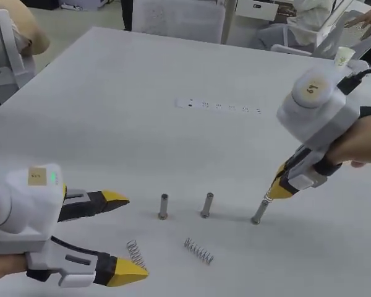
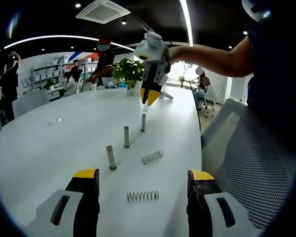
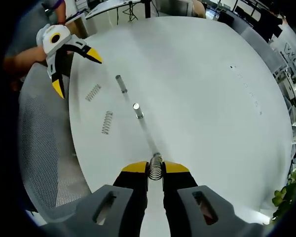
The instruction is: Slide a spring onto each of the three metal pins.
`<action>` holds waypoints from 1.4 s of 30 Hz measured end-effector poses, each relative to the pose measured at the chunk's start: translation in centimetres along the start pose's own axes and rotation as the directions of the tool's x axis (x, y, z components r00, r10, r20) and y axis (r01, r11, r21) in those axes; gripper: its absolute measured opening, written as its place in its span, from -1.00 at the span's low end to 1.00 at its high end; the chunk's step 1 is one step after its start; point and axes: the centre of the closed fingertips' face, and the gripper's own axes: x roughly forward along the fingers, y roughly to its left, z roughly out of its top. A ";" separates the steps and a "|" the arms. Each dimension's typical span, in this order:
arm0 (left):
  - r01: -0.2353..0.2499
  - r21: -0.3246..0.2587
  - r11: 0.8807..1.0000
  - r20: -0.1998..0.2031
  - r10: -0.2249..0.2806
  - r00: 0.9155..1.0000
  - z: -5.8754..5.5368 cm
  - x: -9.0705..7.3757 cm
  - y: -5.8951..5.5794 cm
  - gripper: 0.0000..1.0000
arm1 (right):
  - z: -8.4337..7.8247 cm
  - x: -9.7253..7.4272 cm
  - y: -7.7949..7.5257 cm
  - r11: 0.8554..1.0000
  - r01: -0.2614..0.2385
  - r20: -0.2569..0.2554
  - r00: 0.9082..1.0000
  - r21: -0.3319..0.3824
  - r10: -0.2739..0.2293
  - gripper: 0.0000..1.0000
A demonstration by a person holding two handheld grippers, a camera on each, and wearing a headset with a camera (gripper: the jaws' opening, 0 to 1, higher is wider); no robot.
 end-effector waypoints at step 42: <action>0.002 -0.004 1.000 0.008 -0.002 1.000 0.4 0.0 -0.5 0.32 | -1.6 5.6 -0.2 1.000 -0.009 -0.094 0.996 -0.006 0.009 -0.83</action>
